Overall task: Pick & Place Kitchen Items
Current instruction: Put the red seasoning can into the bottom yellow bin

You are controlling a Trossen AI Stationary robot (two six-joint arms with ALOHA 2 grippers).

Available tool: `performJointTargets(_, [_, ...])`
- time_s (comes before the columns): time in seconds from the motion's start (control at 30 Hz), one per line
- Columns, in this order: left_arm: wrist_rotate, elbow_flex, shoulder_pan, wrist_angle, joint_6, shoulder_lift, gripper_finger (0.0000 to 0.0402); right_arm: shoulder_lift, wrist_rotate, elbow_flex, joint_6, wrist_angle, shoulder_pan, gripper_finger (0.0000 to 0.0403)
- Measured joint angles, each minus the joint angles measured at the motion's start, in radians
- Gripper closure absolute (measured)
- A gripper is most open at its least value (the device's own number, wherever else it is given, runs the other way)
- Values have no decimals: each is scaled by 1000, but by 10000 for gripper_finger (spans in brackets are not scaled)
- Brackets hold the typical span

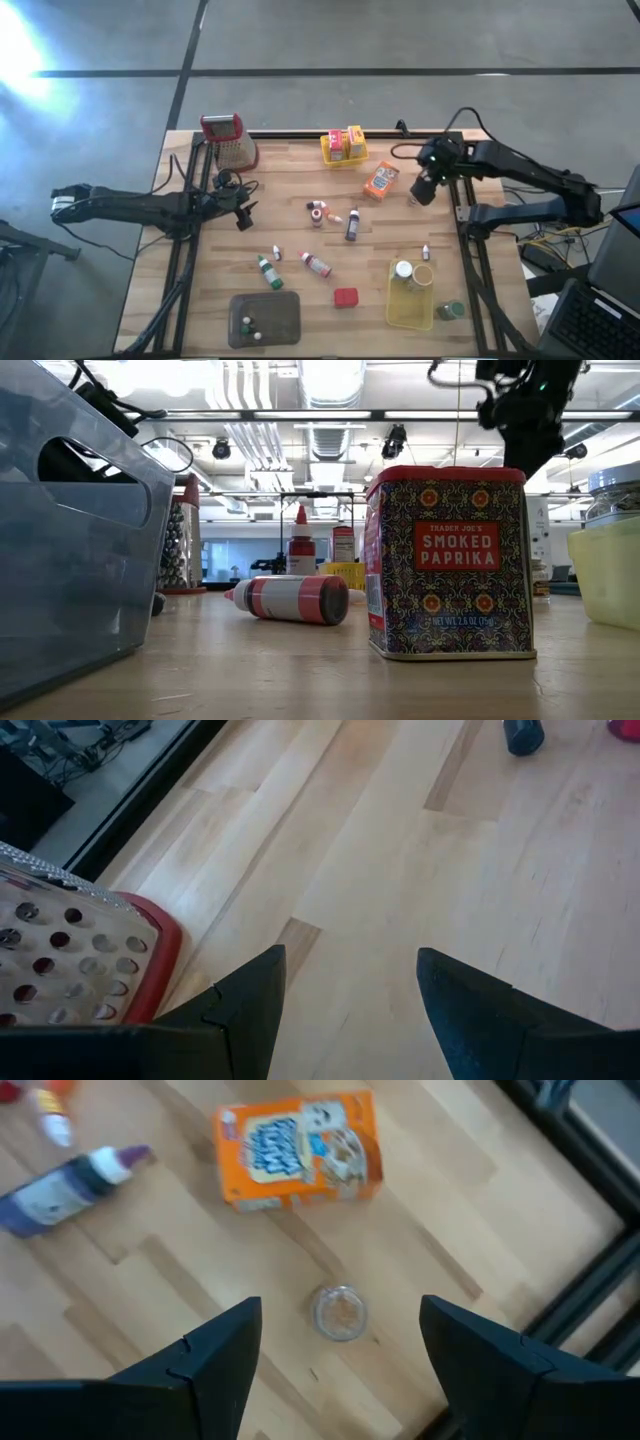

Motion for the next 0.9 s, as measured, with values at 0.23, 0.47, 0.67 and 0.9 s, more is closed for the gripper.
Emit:
performJointTargets(0.23, [0, 0, 0, 0, 0, 0, 170, 113, -26, -2, -24, -1, -62, 115])
performJointTargets(0.47, [0, 0, 0, 0, 0, 0, 170, 223, -57, -3, -27, -25, -75, 121])
performJointTargets(0.67, [0, 0, 0, 0, 0, 0, 170, 292, -77, -10, -11, -23, -79, 143])
performJointTargets(0.9, [0, 0, 0, 0, 0, 0, 170, 326, -78, -35, -17, 21, -74, 154])
